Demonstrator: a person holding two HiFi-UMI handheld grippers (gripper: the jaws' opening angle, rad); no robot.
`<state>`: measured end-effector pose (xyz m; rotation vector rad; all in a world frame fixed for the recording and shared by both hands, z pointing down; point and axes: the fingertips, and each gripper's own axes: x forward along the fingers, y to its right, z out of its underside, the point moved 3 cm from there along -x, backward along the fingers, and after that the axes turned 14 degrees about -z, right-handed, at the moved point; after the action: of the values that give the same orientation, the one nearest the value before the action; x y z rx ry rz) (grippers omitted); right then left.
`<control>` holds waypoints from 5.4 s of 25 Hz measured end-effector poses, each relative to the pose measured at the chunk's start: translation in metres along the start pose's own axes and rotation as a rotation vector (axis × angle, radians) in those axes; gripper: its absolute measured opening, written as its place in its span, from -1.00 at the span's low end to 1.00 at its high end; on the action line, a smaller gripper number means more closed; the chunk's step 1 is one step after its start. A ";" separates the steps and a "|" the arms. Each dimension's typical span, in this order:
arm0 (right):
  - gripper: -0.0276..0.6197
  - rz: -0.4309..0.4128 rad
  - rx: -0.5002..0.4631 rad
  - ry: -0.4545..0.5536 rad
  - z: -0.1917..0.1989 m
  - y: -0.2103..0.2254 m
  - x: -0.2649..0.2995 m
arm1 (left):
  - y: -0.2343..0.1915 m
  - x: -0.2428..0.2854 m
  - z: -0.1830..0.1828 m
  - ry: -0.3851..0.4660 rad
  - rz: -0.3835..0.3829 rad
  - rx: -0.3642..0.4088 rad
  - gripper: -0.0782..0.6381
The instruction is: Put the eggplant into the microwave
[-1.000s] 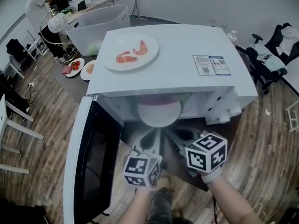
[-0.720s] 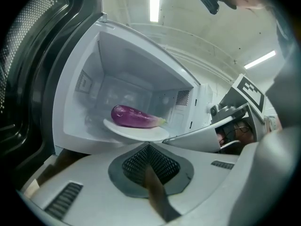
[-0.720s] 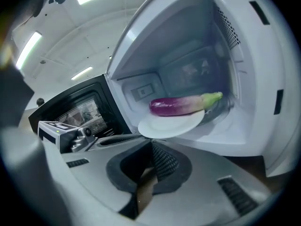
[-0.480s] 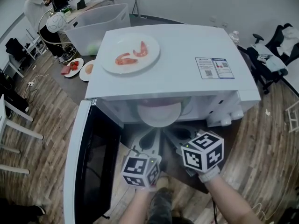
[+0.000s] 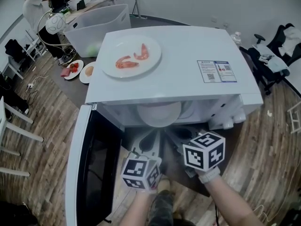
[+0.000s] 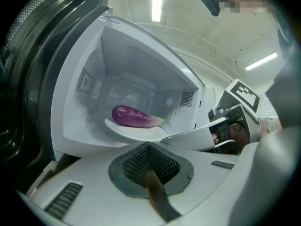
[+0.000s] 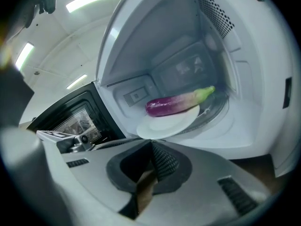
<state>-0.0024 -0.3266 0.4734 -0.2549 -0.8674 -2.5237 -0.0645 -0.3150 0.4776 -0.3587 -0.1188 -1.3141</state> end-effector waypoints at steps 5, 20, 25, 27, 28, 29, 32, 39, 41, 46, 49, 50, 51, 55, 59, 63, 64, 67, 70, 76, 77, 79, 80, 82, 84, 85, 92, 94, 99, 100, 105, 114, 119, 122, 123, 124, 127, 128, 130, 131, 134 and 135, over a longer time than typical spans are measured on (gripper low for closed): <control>-0.90 0.001 0.016 0.001 -0.002 0.003 0.004 | -0.003 0.004 -0.003 -0.003 0.001 -0.004 -0.78; -0.90 0.015 0.045 0.025 -0.010 0.014 0.010 | -0.006 0.018 -0.008 -0.012 0.021 -0.032 -0.78; -0.90 0.008 0.063 0.036 -0.013 0.013 0.012 | -0.007 0.022 -0.010 -0.020 0.034 -0.051 -0.78; -0.90 0.003 0.073 0.039 -0.013 0.014 0.012 | -0.008 0.022 -0.010 -0.026 0.042 -0.067 -0.78; -0.90 0.001 0.078 0.041 -0.013 0.014 0.012 | -0.008 0.022 -0.010 -0.032 0.046 -0.081 -0.78; -0.90 0.000 0.083 0.043 -0.013 0.014 0.012 | -0.009 0.022 -0.010 -0.040 0.050 -0.096 -0.78; -0.90 0.002 0.095 0.047 -0.013 0.013 0.013 | -0.009 0.022 -0.010 -0.064 0.054 -0.111 -0.78; -0.90 0.012 0.113 0.072 -0.017 0.013 0.010 | -0.005 0.023 -0.014 -0.067 0.076 -0.078 -0.78; -0.90 0.015 0.124 0.085 -0.019 0.014 0.010 | -0.004 0.024 -0.015 -0.069 0.086 -0.075 -0.78; -0.90 0.026 0.132 0.097 -0.019 0.015 0.010 | -0.004 0.026 -0.016 -0.080 0.108 -0.083 -0.78; -0.90 0.026 0.135 0.097 -0.019 0.015 0.010 | -0.003 0.026 -0.015 -0.086 0.113 -0.091 -0.78; -0.90 0.026 0.129 0.093 -0.018 0.014 0.009 | -0.003 0.026 -0.015 -0.086 0.115 -0.094 -0.78; -0.90 0.026 0.118 0.088 -0.018 0.014 0.009 | -0.003 0.026 -0.015 -0.086 0.115 -0.096 -0.78; -0.90 0.015 0.069 0.071 -0.011 0.006 0.006 | -0.001 0.022 -0.009 -0.080 0.107 -0.104 -0.78; -0.90 -0.006 0.094 0.090 -0.003 0.002 0.000 | 0.003 0.015 -0.001 -0.079 0.105 -0.109 -0.78; -0.90 -0.024 0.077 0.142 -0.002 -0.005 -0.008 | 0.007 0.006 -0.004 -0.058 0.114 -0.112 -0.78; -0.90 -0.031 0.066 0.151 -0.001 -0.008 -0.010 | 0.009 0.002 -0.006 -0.045 0.119 -0.115 -0.78; -0.90 -0.043 0.041 0.167 0.005 -0.018 -0.018 | 0.016 -0.012 -0.008 -0.010 0.125 -0.125 -0.78; -0.90 -0.051 0.054 0.163 0.015 -0.023 -0.027 | 0.023 -0.025 -0.004 -0.001 0.123 -0.117 -0.78; -0.91 -0.071 0.105 0.156 0.040 -0.040 -0.054 | 0.047 -0.055 0.008 -0.002 0.143 -0.126 -0.78; -0.91 -0.059 0.095 0.157 0.042 -0.044 -0.059 | 0.052 -0.060 0.009 -0.002 0.147 -0.118 -0.78; -0.91 -0.022 0.060 0.156 0.046 -0.051 -0.070 | 0.061 -0.071 0.009 0.003 0.160 -0.105 -0.78; -0.91 -0.005 0.042 0.155 0.048 -0.056 -0.075 | 0.066 -0.077 0.008 0.008 0.164 -0.101 -0.78; -0.91 0.014 0.018 0.154 0.052 -0.067 -0.085 | 0.074 -0.092 0.007 0.020 0.169 -0.097 -0.78; -0.91 0.012 0.005 0.158 0.054 -0.080 -0.095 | 0.080 -0.106 0.005 0.029 0.171 -0.097 -0.78; -0.91 0.012 -0.010 0.161 0.054 -0.088 -0.099 | 0.083 -0.113 0.004 0.031 0.173 -0.099 -0.78; -0.91 0.029 -0.205 0.173 0.043 -0.150 -0.131 | 0.100 -0.161 -0.011 0.066 0.168 -0.076 -0.78; -0.91 0.032 -0.234 0.174 0.043 -0.162 -0.136 | 0.103 -0.173 -0.014 0.070 0.165 -0.068 -0.78; -0.91 0.028 -0.248 0.191 0.047 -0.185 -0.150 | 0.112 -0.200 -0.021 0.087 0.160 -0.055 -0.78; -0.91 0.025 -0.246 0.191 0.048 -0.189 -0.153 | 0.114 -0.205 -0.021 0.083 0.161 -0.053 -0.78; -0.91 0.037 -0.236 0.199 0.057 -0.205 -0.169 | 0.127 -0.227 -0.018 0.068 0.175 -0.035 -0.78; -0.91 0.053 -0.253 0.255 0.062 -0.241 -0.190 | 0.138 -0.266 -0.022 0.084 0.186 -0.012 -0.78; -0.91 0.055 -0.268 0.290 0.063 -0.264 -0.206 | 0.134 -0.290 -0.030 0.112 0.156 -0.039 -0.78; -0.91 0.049 -0.258 0.310 0.069 -0.274 -0.214 | 0.131 -0.306 -0.033 0.128 0.132 -0.044 -0.78; -0.91 0.047 -0.254 0.315 0.070 -0.277 -0.216 | 0.131 -0.311 -0.034 0.135 0.126 -0.044 -0.78; -0.91 0.046 -0.252 0.319 0.072 -0.280 -0.219 | 0.130 -0.316 -0.035 0.142 0.121 -0.045 -0.78; -0.91 0.038 -0.255 0.322 0.079 -0.291 -0.223 | 0.128 -0.331 -0.034 0.152 0.103 -0.048 -0.78; -0.91 0.034 -0.258 0.320 0.082 -0.296 -0.223 | 0.128 -0.336 -0.034 0.153 0.098 -0.048 -0.78; -0.91 0.031 -0.268 0.313 0.089 -0.304 -0.224 | 0.129 -0.345 -0.032 0.154 0.092 -0.048 -0.78; -0.91 0.032 -0.273 0.309 0.093 -0.307 -0.225 | 0.130 -0.350 -0.032 0.156 0.090 -0.047 -0.78; -0.91 0.026 -0.277 0.300 0.102 -0.315 -0.227 | 0.133 -0.360 -0.028 0.157 0.086 -0.044 -0.78; -0.91 0.025 -0.277 0.298 0.105 -0.317 -0.227 | 0.134 -0.363 -0.027 0.155 0.086 -0.042 -0.78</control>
<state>0.0485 0.0412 0.3148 0.0264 -0.3971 -2.5661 -0.0326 0.0390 0.3233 -0.2933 0.0541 -1.2564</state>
